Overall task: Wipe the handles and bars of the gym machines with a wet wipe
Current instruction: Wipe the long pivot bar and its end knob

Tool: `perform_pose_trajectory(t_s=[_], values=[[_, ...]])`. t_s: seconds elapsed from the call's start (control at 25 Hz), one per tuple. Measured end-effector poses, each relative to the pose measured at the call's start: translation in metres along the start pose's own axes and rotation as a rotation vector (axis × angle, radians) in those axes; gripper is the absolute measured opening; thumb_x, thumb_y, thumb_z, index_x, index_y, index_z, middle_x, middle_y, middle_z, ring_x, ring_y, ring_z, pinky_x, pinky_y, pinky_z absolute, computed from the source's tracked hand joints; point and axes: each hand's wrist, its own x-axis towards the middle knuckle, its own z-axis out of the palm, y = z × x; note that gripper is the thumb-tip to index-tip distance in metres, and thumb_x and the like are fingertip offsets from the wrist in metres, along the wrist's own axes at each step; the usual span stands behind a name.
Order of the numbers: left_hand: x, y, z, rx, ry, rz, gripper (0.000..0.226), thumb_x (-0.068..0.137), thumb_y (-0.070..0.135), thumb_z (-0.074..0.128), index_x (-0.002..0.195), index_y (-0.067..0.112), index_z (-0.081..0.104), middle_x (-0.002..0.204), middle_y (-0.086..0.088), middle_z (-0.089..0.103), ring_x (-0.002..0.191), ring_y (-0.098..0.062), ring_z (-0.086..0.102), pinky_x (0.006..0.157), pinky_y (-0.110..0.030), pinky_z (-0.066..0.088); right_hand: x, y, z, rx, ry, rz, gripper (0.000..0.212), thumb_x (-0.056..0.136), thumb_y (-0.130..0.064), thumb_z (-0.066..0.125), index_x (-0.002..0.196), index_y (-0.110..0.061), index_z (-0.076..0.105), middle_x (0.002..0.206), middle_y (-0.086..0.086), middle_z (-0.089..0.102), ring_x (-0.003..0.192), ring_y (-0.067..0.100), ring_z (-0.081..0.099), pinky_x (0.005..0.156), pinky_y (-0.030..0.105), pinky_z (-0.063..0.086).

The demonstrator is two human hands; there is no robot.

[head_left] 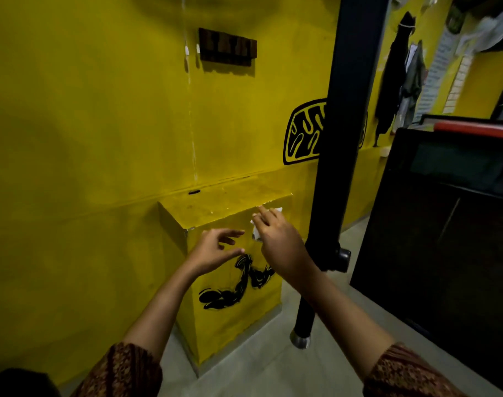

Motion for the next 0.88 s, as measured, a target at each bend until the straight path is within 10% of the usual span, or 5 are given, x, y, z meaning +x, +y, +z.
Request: perform_pose_trajectory(t_s=[0.16,0.28,0.4,0.52,0.88], values=[[0.026,-0.009,0.002,-0.089,0.058,0.026,0.04,0.075,0.013,0.074,0.111,0.027,0.06,0.114,-0.002,0.065,0.095,-0.01,0.062,0.086,-0.035,0.052,0.015,0.011,0.019,-0.105,-0.148,-0.015,0.054,0.096,-0.004,0.034,0.146,-0.001,0.014,0.155,0.016,0.009,0.142,0.028,0.007,0.114,0.035,0.012],[0.029,-0.017,0.013,-0.186,0.079,0.048,0.036,0.078,0.013,0.07,0.104,0.036,0.059,0.11,-0.002,0.066,0.093,0.002,0.062,0.084,-0.025,0.053,0.014,0.01,0.034,-0.14,-0.221,-0.051,0.05,0.092,-0.002,0.041,0.14,0.004,0.031,0.151,0.022,0.021,0.14,0.033,0.018,0.113,0.038,0.017],[0.026,-0.025,0.027,-0.25,0.073,0.093,0.035,0.077,0.026,0.07,0.106,0.042,0.061,0.115,0.005,0.064,0.101,0.001,0.06,0.087,-0.022,0.052,0.002,0.014,0.043,-0.197,-0.167,-0.006,0.02,0.061,-0.012,0.069,0.08,-0.009,0.075,0.102,0.019,0.068,0.101,0.032,0.062,0.082,0.034,0.052],[0.034,-0.027,0.032,-0.28,0.002,0.154,0.038,0.077,0.042,0.068,0.113,0.049,0.059,0.127,0.014,0.056,0.115,-0.003,0.055,0.092,-0.02,0.047,-0.015,0.017,0.035,-0.148,-0.108,0.101,0.022,0.034,-0.004,0.081,0.044,-0.009,0.062,0.058,0.014,0.061,0.061,0.03,0.06,0.05,0.03,0.049],[0.069,-0.032,0.036,-0.515,-0.216,0.219,0.027,0.078,0.019,0.066,0.105,0.019,0.066,0.112,0.015,0.067,0.109,-0.007,0.061,0.082,-0.023,0.053,-0.007,0.027,0.058,-0.11,0.122,0.243,0.037,0.073,-0.011,0.045,0.094,-0.005,0.074,0.098,0.012,0.072,0.09,0.025,0.069,0.074,0.031,0.056]])
